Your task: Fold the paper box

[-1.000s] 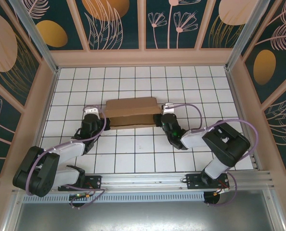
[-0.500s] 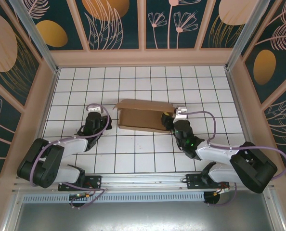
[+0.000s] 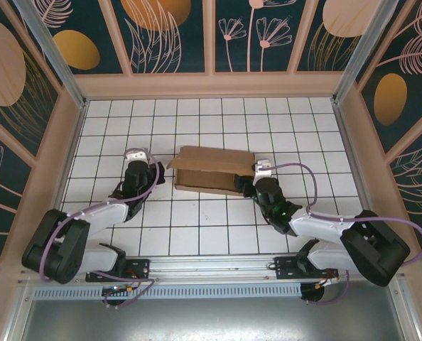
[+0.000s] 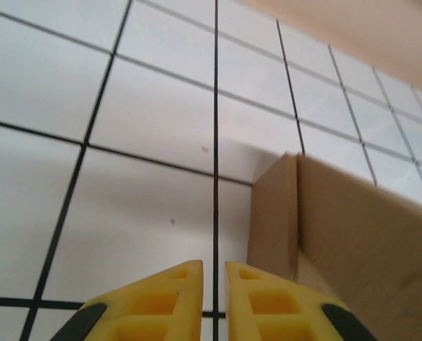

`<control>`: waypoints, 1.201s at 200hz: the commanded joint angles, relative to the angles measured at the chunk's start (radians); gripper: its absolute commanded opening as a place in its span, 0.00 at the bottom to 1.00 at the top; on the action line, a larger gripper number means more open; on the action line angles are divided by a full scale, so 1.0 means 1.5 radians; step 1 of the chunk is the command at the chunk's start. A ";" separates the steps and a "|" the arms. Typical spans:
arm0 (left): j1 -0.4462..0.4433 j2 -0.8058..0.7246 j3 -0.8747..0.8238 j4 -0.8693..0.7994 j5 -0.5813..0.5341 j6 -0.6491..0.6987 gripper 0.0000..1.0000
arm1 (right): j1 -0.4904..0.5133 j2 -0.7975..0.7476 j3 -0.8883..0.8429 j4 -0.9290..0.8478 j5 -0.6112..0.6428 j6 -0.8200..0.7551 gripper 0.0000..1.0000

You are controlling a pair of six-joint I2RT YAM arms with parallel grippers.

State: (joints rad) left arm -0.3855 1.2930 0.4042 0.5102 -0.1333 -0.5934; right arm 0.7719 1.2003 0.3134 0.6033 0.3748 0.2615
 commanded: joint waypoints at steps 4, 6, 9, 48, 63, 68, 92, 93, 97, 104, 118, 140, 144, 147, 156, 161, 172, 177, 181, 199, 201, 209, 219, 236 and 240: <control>-0.003 -0.047 0.000 -0.034 -0.074 -0.031 0.17 | -0.007 -0.062 0.000 -0.027 -0.060 -0.009 0.78; -0.003 -0.050 0.002 -0.036 -0.077 -0.030 0.17 | -0.007 -0.065 0.001 -0.030 -0.064 -0.009 0.78; -0.003 -0.052 0.005 -0.040 -0.077 -0.030 0.18 | -0.007 -0.069 0.001 -0.038 -0.070 -0.010 0.78; -0.003 -0.056 0.076 -0.094 -0.096 0.008 0.20 | -0.010 -0.095 0.003 -0.091 -0.165 -0.028 0.79; -0.003 -0.051 0.107 -0.118 -0.095 0.030 0.22 | -0.009 -0.106 0.012 -0.124 -0.186 -0.036 0.79; -0.003 -0.051 0.115 -0.119 -0.092 0.037 0.23 | -0.008 -0.113 0.013 -0.131 -0.189 -0.040 0.79; -0.002 -0.046 0.158 -0.145 -0.087 0.063 0.29 | -0.008 -0.162 -0.006 -0.124 -0.213 -0.031 0.77; -0.002 -0.046 0.160 -0.147 -0.087 0.064 0.29 | -0.008 -0.164 -0.006 -0.124 -0.215 -0.029 0.77; -0.002 -0.044 0.170 -0.153 -0.088 0.068 0.30 | -0.008 -0.169 -0.008 -0.124 -0.224 -0.025 0.77; -0.002 -0.041 0.184 -0.165 -0.088 0.077 0.32 | -0.009 -0.175 -0.009 -0.129 -0.235 -0.018 0.77; -0.002 -0.032 0.217 -0.194 -0.086 0.088 0.32 | -0.007 -0.188 -0.010 -0.145 -0.237 -0.006 0.77; -0.002 -0.014 0.258 -0.233 -0.069 0.105 0.35 | -0.008 -0.213 -0.014 -0.163 -0.257 0.004 0.76; -0.002 -0.012 0.261 -0.235 -0.066 0.104 0.35 | -0.007 -0.217 -0.013 -0.166 -0.259 0.007 0.76; -0.002 -0.012 0.262 -0.235 -0.063 0.104 0.35 | -0.007 -0.221 -0.014 -0.169 -0.261 0.010 0.76; -0.002 -0.012 0.263 -0.234 -0.057 0.102 0.35 | -0.007 -0.229 -0.011 -0.176 -0.265 0.016 0.76; -0.002 -0.010 0.263 -0.233 -0.054 0.101 0.35 | -0.007 -0.233 -0.011 -0.181 -0.267 0.020 0.76; -0.002 -0.009 0.263 -0.232 -0.047 0.100 0.36 | -0.007 -0.243 -0.007 -0.185 -0.285 0.025 0.76; -0.002 -0.009 0.263 -0.232 -0.044 0.102 0.36 | -0.007 -0.245 -0.007 -0.187 -0.296 0.027 0.76; -0.002 -0.009 0.263 -0.233 -0.044 0.103 0.36 | -0.007 -0.247 -0.006 -0.190 -0.304 0.029 0.76; -0.002 -0.008 0.269 -0.243 -0.038 0.116 0.36 | -0.006 -0.254 0.006 -0.209 -0.342 0.027 0.76; -0.002 -0.009 0.271 -0.245 -0.037 0.118 0.37 | -0.006 -0.255 0.007 -0.211 -0.346 0.027 0.76; -0.002 -0.009 0.276 -0.251 -0.031 0.126 0.37 | -0.006 -0.259 0.015 -0.225 -0.360 0.022 0.75; -0.002 -0.009 0.283 -0.260 -0.024 0.135 0.37 | -0.006 -0.271 0.026 -0.244 -0.372 0.017 0.75; -0.002 -0.008 0.300 -0.279 -0.016 0.153 0.37 | -0.006 -0.308 0.038 -0.264 -0.378 0.015 0.74; -0.002 -0.009 0.302 -0.282 -0.017 0.157 0.36 | -0.007 -0.319 0.039 -0.266 -0.377 0.017 0.74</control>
State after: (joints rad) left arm -0.3855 1.2747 0.7979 0.1310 -0.1837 -0.4179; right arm 0.7647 0.8028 0.3202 0.2535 -0.1375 0.2874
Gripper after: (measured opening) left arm 0.365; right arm 0.746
